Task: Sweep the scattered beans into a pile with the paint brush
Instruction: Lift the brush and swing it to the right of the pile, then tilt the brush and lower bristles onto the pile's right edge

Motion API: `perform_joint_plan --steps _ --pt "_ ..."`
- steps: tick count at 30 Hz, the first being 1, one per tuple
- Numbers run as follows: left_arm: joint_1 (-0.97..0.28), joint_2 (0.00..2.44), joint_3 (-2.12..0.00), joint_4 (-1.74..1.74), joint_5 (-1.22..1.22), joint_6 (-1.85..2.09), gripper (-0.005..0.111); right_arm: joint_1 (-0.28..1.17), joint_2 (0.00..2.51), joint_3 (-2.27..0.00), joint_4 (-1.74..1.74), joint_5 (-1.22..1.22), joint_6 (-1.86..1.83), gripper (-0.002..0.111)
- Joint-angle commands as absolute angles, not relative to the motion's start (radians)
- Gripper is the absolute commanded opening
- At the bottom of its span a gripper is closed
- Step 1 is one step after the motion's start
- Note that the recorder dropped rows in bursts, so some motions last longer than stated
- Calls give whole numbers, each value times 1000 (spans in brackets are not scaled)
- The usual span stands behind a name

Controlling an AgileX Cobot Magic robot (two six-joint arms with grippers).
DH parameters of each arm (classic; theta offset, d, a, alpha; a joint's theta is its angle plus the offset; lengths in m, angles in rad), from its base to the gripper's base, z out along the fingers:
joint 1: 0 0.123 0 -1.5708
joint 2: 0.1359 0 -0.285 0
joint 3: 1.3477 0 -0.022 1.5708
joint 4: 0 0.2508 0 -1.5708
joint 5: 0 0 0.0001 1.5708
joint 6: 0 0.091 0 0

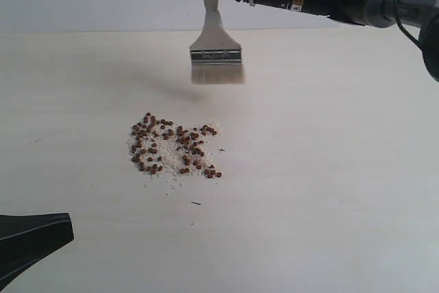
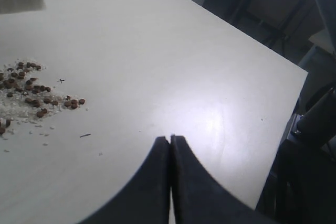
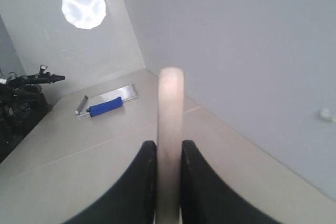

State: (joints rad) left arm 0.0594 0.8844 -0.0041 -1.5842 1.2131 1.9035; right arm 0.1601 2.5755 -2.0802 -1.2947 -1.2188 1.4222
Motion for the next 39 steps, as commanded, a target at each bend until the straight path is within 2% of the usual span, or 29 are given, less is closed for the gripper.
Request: perform_joint_plan --steps 1,13,23,32,39 --pt "61 878 0 -1588 1221 1908 0 121 2515 -2063 -1405 -1221 1490 0" --pt "61 878 0 -1588 1221 1908 0 24 2209 -1738 -1555 -1221 1457 0" --pt "61 878 0 -1588 1221 1908 0 27 2019 -1492 -1741 -1221 1444 0" --pt "61 878 0 -1588 1221 1908 0 35 1787 -1168 -1673 -1221 1236 0" --pt "61 878 0 -1588 1221 1906 0 73 1812 -1068 -1546 -1221 1123 0"
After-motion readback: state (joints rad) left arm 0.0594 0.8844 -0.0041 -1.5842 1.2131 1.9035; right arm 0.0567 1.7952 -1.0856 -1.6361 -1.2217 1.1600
